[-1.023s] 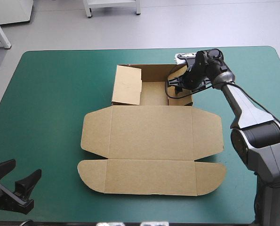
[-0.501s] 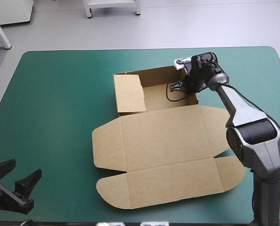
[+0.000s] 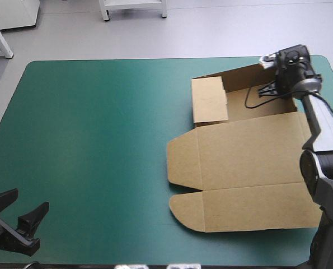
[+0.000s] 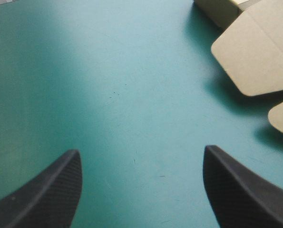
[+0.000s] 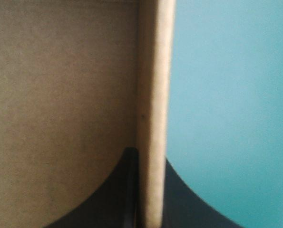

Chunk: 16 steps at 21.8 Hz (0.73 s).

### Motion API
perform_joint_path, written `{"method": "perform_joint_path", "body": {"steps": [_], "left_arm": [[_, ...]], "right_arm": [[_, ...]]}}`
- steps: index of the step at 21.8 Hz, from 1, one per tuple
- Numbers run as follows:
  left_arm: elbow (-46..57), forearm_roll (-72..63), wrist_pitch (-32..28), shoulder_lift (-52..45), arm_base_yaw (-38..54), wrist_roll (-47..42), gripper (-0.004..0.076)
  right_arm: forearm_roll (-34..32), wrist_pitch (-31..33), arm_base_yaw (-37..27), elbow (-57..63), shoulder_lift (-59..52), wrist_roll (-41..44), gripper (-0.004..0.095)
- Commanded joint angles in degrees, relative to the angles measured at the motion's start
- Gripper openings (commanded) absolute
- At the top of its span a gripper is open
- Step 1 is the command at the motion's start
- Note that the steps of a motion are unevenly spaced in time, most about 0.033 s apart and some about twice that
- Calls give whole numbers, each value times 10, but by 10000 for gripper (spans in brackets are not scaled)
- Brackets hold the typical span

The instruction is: Fold the box

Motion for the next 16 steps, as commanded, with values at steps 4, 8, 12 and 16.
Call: {"method": "perform_joint_path", "body": {"steps": [4, 8, 12, 16], "left_arm": [[-11, 5, 12, 9, -4, 3, 510], [-11, 5, 4, 9, -4, 3, 510], [-11, 9, -1, 9, -4, 3, 510], [-11, 10, 6, 9, -4, 3, 510]], "right_arm": [[-69, -21, -135, 16, -65, -31, -11], [-127, -48, -209, 103, -65, -27, -11], [-127, -89, -244, 174, -65, -21, -12], [-103, -106, -269, 200, -65, -4, 10]]}}
